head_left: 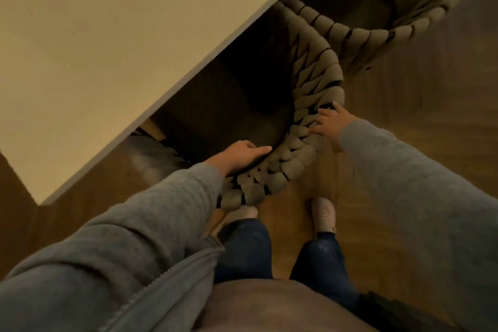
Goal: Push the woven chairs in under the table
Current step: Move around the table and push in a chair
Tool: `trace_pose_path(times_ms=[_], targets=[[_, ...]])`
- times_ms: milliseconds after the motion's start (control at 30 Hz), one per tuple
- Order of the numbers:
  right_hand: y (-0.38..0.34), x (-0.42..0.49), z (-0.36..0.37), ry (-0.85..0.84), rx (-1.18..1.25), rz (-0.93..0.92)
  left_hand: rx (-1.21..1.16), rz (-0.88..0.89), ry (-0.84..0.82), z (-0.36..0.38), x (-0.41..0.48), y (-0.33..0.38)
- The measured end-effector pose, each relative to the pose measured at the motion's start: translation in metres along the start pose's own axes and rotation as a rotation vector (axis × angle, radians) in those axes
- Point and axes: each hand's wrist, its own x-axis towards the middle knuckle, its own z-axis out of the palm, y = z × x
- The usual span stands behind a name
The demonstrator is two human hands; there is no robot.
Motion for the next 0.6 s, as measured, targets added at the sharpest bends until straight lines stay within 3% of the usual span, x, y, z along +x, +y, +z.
trace_pose_path(times_ms=[167,333,600], targets=[[0.032,0.022,0.013,0.129,-0.155,-0.177,-0.067,-0.091,0.019,0.070,-0.016,0.011],[0.046,0.045,0.017,0.182,-0.202,-0.251,0.373,-0.078,0.299,0.112,-0.018,0.008],[0.043,0.047,0.028,0.231,-0.347,-0.307,0.353,-0.109,0.437,0.136,-0.023,0.003]])
